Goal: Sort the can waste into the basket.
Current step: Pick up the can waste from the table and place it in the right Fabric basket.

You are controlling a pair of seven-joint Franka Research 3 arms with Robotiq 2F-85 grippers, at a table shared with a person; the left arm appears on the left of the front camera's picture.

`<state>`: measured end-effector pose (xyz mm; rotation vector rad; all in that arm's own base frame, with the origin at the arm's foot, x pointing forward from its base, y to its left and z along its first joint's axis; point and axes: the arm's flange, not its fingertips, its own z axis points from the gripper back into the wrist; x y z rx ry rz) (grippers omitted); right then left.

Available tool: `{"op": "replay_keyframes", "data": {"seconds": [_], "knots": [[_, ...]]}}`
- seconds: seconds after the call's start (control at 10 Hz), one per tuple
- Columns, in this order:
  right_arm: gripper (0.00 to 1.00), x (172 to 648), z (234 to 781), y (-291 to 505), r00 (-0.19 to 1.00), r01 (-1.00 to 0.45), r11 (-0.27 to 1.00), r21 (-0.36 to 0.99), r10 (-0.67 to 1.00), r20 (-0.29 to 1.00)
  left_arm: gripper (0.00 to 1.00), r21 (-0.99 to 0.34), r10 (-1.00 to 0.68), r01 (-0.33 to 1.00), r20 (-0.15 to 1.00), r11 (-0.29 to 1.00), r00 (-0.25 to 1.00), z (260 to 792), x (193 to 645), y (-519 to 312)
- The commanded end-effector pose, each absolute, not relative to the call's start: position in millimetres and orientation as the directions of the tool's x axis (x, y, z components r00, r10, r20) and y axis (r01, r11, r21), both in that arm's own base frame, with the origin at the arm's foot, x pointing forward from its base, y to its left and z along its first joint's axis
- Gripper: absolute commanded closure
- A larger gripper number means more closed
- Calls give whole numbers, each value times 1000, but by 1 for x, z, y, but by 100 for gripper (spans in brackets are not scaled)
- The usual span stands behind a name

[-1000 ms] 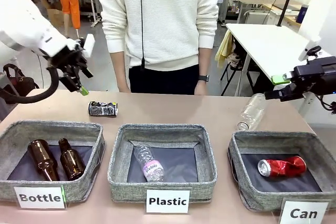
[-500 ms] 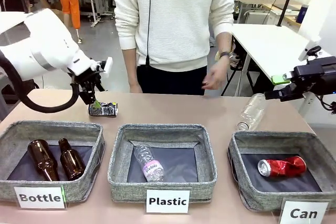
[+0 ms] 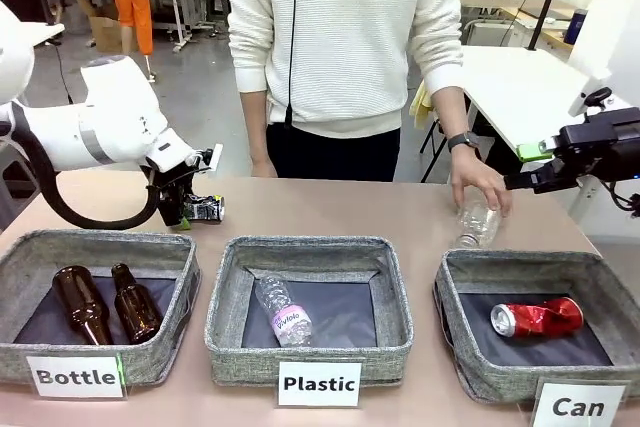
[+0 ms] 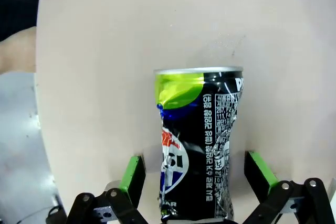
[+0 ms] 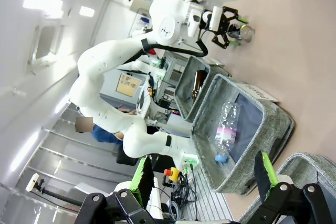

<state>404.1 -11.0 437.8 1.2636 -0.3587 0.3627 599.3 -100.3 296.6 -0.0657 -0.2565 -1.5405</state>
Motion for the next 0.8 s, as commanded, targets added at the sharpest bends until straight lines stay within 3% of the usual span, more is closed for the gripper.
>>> {"op": "replay_keyframes", "data": {"seconds": [0.0, 0.1, 0.2, 0.3, 0.4, 0.6, 0.7], "knots": [[0, 405, 440, -12, 878, -475, 251, 843, 72, 473, 0, 113, -979, 993, 205, 46, 22, 299, 606, -102], [0, 405, 440, -12, 878, -475, 251, 843, 72, 473, 0, 115, -974, 992, 224, 60, 33, 302, 607, -102], [0, 405, 440, -12, 878, -475, 251, 843, 72, 473, 58, 122, -973, 990, 229, 65, 36, 305, 607, -101], [0, 405, 440, -12, 878, -475, 251, 843, 72, 473, 57, 119, -971, 990, 234, 68, 39, 306, 607, -101], [0, 405, 440, -12, 878, -475, 251, 843, 72, 473, 100, 125, -972, 990, 230, 71, 40, 306, 607, -100], [0, 405, 440, -12, 878, -475, 251, 843, 72, 473, 100, 132, -972, 989, 230, 72, 41, 309, 606, -99], [0, 405, 440, -12, 878, -475, 251, 843, 72, 473, 84, 136, -972, 988, 232, 75, 41, 310, 606, -98]]}}
